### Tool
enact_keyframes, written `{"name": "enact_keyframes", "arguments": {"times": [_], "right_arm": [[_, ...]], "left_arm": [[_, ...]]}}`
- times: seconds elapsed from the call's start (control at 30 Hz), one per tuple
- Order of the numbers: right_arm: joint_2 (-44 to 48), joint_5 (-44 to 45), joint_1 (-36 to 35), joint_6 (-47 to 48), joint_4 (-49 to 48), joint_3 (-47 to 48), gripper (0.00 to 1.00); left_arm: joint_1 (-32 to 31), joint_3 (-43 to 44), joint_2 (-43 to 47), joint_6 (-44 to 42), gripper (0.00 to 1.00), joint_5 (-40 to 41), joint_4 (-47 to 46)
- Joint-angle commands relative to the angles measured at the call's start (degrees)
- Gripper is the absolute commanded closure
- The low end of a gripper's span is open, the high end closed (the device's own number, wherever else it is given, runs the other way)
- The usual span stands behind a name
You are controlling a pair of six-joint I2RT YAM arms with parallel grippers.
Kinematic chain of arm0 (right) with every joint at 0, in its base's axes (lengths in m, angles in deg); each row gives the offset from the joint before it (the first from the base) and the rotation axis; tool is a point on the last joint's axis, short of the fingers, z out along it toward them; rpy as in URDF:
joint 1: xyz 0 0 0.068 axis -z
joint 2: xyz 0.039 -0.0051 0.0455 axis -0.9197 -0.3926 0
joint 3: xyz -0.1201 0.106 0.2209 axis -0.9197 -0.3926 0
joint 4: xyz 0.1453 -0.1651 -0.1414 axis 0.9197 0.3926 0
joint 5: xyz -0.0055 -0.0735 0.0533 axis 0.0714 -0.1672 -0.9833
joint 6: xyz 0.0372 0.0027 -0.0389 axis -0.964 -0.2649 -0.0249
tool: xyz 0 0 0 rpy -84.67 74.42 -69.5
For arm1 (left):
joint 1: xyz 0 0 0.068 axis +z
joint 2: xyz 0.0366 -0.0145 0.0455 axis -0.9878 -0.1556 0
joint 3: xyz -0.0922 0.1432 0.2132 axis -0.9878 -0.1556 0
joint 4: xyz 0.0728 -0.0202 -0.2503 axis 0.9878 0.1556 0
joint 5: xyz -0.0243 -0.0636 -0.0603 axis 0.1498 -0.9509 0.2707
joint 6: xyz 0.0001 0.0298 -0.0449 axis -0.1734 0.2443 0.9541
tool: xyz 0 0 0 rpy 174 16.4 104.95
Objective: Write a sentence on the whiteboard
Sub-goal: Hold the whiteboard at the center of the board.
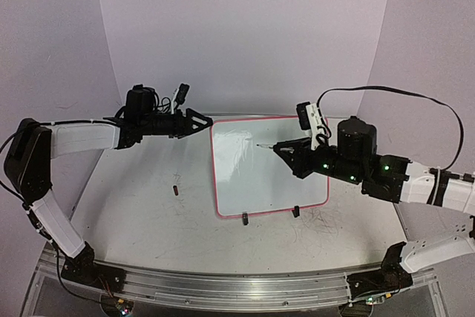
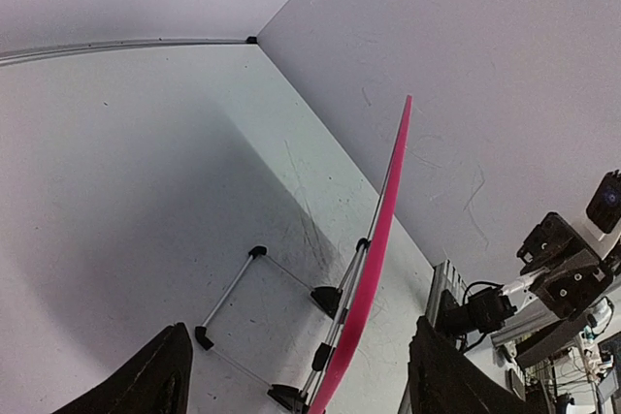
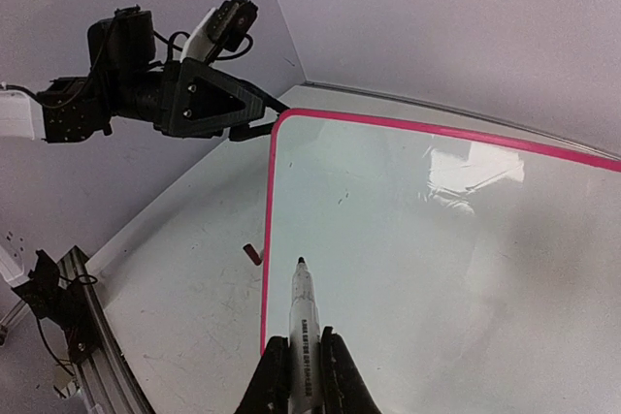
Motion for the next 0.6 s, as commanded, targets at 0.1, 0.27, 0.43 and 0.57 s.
{"name": "enact_keyframes", "arguments": {"times": [0.1,0.27,0.43,0.57], "right_arm": [[-7.0,2.8,-2.4,6.6,-5.0,6.4,1.0],[-10.8,3.1,-2.7,11.7,-5.4,9.3,1.0],[-14.3,7.1,-2.8,17.1,-6.4,12.6,1.0],[-17.5,8.7,-2.8,19.6,-6.6,16.3,1.0]], "left_arm": [[-1.4,0.0,-1.8,-1.5,0.35,-4.3,-4.1],[-1.6,-0.4,-1.8,-1.2,0.41,-4.7,-5.3],[-1.6,-0.2,-2.8,-0.5,0.49,-5.0,-6.1],[-1.6,0.5,-3.4,0.5,0.56,-5.5,-6.1]]}}
